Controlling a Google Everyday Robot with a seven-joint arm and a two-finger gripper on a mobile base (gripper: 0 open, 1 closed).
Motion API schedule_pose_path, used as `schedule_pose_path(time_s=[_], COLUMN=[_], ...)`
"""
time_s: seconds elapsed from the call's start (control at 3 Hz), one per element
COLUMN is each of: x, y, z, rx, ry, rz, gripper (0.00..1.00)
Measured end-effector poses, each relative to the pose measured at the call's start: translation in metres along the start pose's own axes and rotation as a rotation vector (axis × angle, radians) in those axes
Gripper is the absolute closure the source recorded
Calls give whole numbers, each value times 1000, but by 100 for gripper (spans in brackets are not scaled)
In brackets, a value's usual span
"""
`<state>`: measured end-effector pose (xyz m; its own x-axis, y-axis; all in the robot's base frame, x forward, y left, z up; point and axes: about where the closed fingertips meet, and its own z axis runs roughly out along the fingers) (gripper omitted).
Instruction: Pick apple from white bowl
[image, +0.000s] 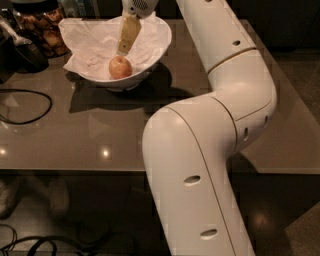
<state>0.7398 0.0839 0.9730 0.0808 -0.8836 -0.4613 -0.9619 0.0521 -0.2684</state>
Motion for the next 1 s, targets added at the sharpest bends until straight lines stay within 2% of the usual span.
schedule_pose_path(time_s=[0.33,1.0], x=[2,10], y=[2,4], z=[22,53], rx=[-38,-89], ry=[6,4], rz=[1,19], gripper=[10,14])
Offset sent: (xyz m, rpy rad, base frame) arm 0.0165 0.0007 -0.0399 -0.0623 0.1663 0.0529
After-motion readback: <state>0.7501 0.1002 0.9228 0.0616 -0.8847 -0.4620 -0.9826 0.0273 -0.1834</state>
